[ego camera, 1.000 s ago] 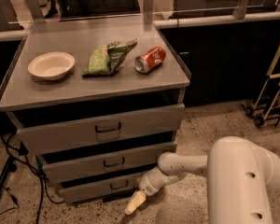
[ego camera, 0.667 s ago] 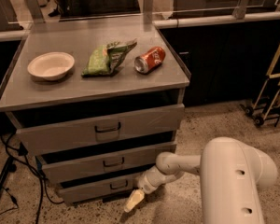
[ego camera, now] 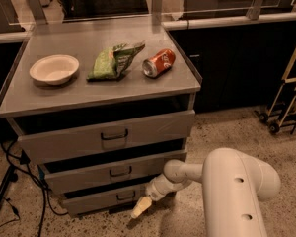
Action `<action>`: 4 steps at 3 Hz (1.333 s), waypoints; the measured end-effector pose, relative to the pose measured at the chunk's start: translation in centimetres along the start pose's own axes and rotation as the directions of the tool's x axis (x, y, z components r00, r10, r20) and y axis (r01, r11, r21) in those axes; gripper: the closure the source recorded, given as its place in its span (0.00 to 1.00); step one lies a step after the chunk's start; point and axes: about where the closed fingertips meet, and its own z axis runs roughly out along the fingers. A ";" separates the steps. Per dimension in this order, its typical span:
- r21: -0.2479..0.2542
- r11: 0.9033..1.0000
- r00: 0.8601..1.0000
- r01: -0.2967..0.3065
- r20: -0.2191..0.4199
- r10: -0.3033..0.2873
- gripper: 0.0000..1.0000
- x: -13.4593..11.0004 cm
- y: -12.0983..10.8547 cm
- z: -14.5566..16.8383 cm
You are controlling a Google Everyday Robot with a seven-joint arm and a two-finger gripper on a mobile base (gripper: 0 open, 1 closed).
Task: Open bottom drawer
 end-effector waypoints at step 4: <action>0.115 0.993 0.998 -0.037 0.051 0.031 0.00 -0.8 -3.1 0.1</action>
Offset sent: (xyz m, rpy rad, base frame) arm 0.0349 -0.0045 0.0062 -0.0102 -0.0888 -0.1146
